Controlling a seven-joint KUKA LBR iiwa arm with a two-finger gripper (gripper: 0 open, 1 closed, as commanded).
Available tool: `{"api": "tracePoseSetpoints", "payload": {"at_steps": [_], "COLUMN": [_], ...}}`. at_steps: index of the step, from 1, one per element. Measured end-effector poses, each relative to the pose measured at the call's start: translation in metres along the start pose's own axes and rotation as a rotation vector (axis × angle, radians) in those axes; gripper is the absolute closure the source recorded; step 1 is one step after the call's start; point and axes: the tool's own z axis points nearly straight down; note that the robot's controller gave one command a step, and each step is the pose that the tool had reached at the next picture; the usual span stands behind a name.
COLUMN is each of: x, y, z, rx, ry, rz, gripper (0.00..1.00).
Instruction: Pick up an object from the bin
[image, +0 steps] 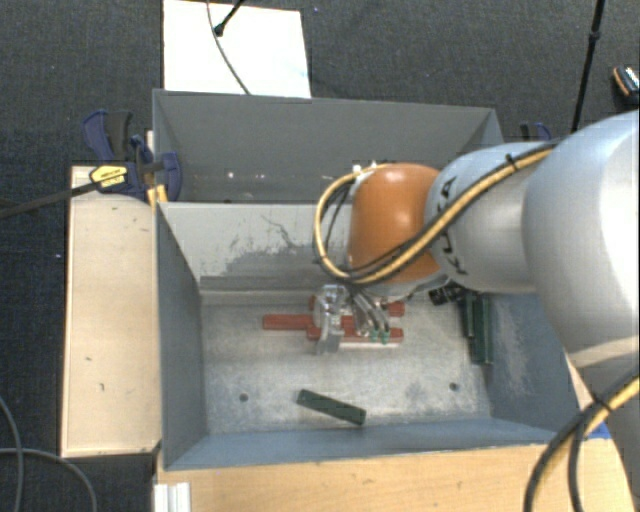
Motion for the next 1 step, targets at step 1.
{"api": "tracePoseSetpoints", "payload": {"at_steps": [1], "x": [-0.0024], "y": [0.0054], "z": [-0.1328], "rx": [-0.001], "ry": [-0.006], "rz": [0.018], "gripper": [1.00]}}
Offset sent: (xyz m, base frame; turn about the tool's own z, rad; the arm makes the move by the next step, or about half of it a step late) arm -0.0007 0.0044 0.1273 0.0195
